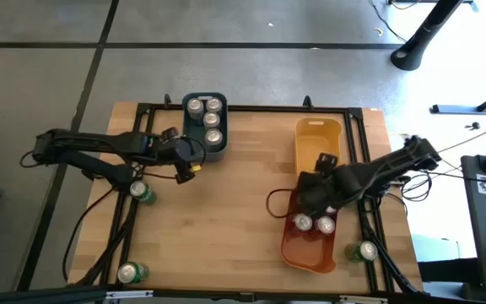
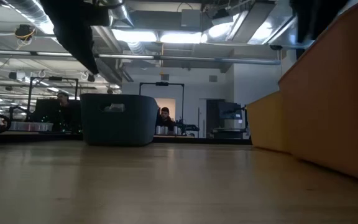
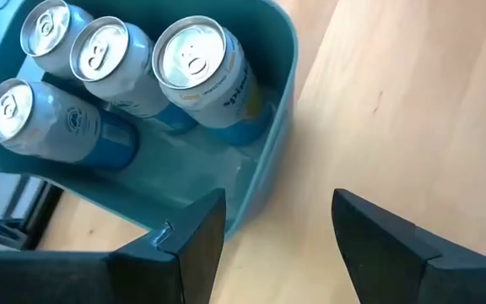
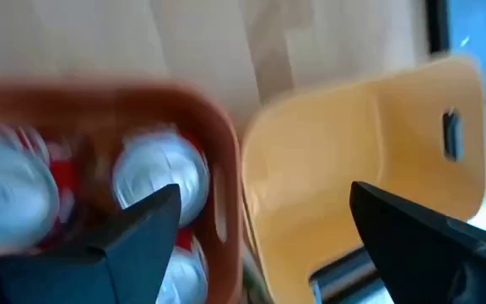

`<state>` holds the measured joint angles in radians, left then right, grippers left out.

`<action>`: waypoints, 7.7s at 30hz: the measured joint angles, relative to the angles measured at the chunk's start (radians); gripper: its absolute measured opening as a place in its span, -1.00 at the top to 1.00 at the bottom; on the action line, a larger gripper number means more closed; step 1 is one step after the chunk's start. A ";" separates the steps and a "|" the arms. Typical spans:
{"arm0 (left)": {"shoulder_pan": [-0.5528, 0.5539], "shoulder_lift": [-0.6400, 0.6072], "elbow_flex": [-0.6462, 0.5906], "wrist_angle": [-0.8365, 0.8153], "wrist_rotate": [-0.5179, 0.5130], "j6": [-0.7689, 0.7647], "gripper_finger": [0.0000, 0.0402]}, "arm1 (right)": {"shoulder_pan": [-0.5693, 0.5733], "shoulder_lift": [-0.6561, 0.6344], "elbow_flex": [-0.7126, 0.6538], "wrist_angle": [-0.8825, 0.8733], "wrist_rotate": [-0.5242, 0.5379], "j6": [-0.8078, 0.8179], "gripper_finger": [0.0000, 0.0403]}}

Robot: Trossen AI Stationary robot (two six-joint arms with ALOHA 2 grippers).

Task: Sort soda cans
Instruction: Put the top right green soda can into the yellow bin, then move the orange bin to the right of the blue bin

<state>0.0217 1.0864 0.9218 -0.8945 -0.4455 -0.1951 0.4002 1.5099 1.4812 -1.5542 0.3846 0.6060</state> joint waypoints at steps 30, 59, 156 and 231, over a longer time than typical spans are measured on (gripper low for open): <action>-0.037 -0.013 0.000 0.081 -0.002 -0.084 -0.03 | -0.001 -0.446 -0.490 -0.017 -0.361 -0.017 -0.71; -0.037 -0.013 0.000 0.082 -0.002 -0.092 -0.03 | -0.001 -0.445 -0.582 0.032 -0.299 -0.008 -0.71; -0.037 -0.013 0.000 0.099 -0.003 -0.052 -0.03 | -0.002 -0.431 -0.346 -0.017 -0.352 0.262 -0.12; -0.037 -0.013 0.000 0.128 -0.001 -0.060 -0.03 | -0.971 -0.427 -0.742 0.862 0.155 -0.170 -0.57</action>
<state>-0.0154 1.0733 0.9215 -0.7666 -0.4466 -0.2550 -0.5709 1.0832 0.7387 -0.6924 0.5392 0.4355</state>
